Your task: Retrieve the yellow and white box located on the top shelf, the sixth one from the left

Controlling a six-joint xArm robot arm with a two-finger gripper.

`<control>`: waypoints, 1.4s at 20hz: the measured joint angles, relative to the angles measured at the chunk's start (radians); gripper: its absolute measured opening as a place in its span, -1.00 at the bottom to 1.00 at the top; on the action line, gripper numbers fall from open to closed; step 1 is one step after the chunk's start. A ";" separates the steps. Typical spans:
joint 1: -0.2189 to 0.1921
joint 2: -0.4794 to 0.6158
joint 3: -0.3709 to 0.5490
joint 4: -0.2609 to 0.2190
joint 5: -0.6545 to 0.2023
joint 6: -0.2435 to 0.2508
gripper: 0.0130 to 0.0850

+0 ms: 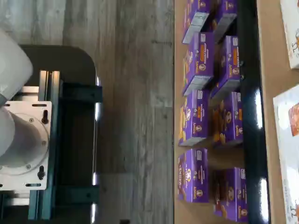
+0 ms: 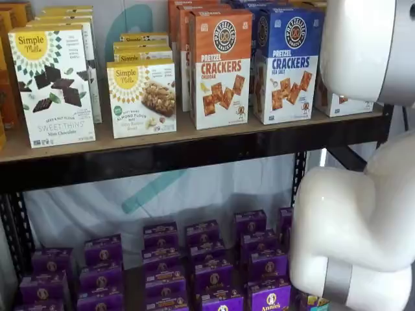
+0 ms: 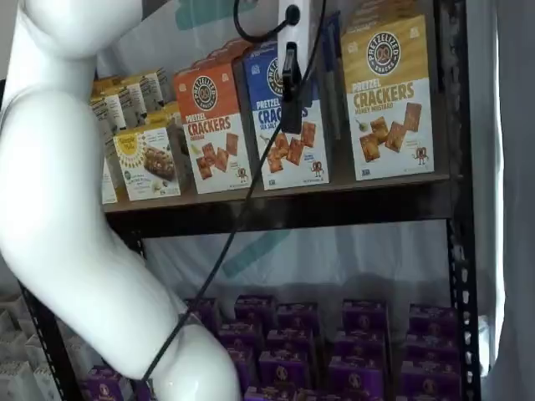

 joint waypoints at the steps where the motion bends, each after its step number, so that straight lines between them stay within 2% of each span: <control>1: 0.005 0.003 -0.004 -0.007 -0.001 0.002 1.00; 2: 0.047 0.039 -0.043 -0.064 -0.013 0.018 1.00; 4: 0.094 0.136 -0.143 -0.115 -0.025 0.046 1.00; 8: 0.126 0.277 -0.305 -0.132 -0.009 0.075 1.00; 14: 0.143 0.406 -0.479 -0.146 0.043 0.092 1.00; 21: 0.145 0.406 -0.515 -0.162 0.084 0.091 1.00; 28: 0.141 0.393 -0.529 -0.146 0.120 0.097 1.00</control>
